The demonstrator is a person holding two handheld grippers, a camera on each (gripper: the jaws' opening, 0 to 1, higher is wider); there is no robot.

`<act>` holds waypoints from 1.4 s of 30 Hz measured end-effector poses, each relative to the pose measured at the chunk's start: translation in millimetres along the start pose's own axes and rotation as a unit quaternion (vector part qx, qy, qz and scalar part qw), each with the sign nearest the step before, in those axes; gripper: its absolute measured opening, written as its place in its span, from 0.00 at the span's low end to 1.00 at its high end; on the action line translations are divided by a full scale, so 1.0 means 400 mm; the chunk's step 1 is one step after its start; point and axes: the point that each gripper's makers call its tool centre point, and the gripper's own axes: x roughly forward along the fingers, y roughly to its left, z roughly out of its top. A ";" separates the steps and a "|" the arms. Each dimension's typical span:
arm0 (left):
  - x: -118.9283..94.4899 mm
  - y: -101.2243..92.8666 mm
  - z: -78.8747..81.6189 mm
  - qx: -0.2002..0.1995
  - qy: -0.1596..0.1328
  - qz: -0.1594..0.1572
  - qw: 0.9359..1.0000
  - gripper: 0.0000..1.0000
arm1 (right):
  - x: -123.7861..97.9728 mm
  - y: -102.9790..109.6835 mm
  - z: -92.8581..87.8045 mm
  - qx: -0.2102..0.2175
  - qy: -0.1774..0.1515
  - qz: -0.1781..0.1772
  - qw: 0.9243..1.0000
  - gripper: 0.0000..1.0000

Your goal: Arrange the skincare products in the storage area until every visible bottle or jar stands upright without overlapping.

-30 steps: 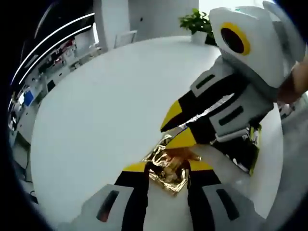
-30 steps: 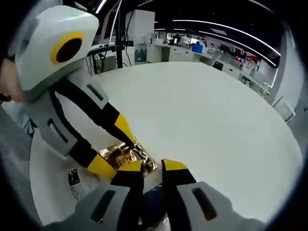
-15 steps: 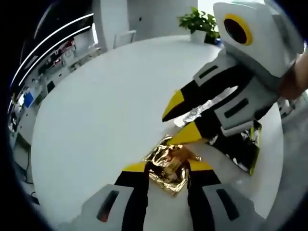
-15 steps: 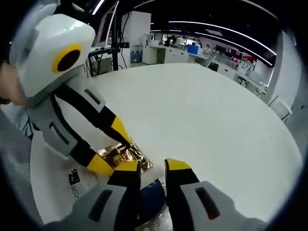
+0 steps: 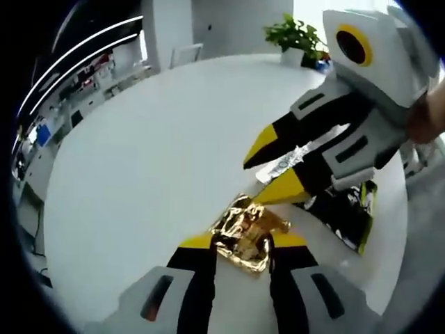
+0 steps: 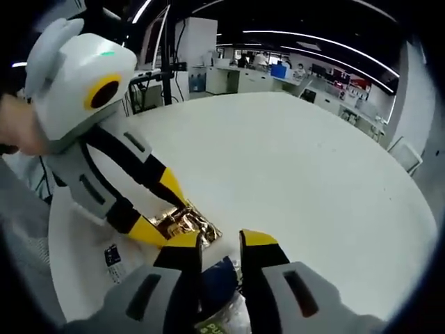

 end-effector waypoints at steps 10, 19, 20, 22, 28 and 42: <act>-0.022 -0.001 0.011 0.002 -0.001 0.007 1.000 0.34 | -0.030 0.005 0.015 -0.007 -0.003 0.001 1.000 0.24; -0.060 -0.008 0.032 0.003 -0.003 0.017 1.000 0.52 | -0.068 0.019 0.028 -0.007 -0.017 0.006 1.000 0.32; -0.068 -0.010 0.035 0.003 -0.004 0.019 1.000 0.54 | -0.074 0.023 0.033 -0.005 -0.023 0.008 1.000 0.34; -0.081 -0.013 0.039 0.004 -0.005 0.023 1.000 0.57 | -0.093 0.034 0.045 -0.006 -0.032 0.012 0.999 0.38; -0.120 -0.030 0.040 0.002 -0.006 0.031 1.000 0.65 | -0.147 0.061 0.055 -0.009 -0.046 0.015 0.999 0.47; -0.223 -0.156 0.014 -0.019 -0.016 0.013 1.000 0.84 | -0.348 0.128 0.010 0.004 -0.078 -0.003 0.997 0.73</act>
